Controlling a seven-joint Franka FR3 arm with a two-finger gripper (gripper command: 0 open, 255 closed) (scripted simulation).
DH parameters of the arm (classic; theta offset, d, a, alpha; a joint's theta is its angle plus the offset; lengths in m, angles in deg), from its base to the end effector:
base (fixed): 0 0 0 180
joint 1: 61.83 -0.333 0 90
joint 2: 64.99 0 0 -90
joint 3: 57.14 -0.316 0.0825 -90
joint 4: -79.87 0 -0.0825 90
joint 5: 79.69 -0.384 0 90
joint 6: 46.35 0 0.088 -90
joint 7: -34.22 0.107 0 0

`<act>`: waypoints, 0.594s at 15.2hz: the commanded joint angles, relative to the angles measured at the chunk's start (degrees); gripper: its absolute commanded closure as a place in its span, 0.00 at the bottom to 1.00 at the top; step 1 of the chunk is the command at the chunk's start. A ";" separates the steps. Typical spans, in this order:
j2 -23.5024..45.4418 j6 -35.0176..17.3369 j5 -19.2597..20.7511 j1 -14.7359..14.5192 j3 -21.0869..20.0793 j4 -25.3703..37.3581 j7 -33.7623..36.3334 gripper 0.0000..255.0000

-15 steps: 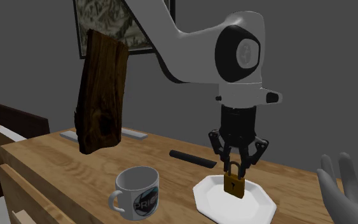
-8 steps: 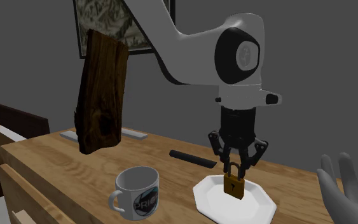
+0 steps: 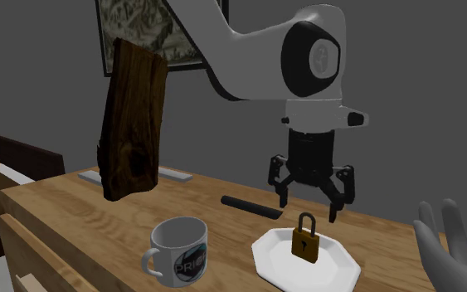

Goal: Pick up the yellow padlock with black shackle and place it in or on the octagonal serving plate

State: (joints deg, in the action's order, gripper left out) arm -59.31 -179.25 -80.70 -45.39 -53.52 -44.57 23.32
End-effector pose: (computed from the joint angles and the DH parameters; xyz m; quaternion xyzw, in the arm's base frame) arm 0.5199 -0.1892 0.3524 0.9960 -0.0854 0.0244 0.0032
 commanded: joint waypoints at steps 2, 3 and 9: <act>-3.05 4.57 0.31 0.01 0.07 1.48 0.16 0.00; -3.05 4.57 0.31 0.01 0.06 1.48 0.16 0.00; -3.05 4.57 0.31 0.01 0.06 1.48 0.16 0.00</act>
State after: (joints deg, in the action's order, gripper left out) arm -62.34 -174.70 -80.39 -45.38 -53.46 -43.09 23.47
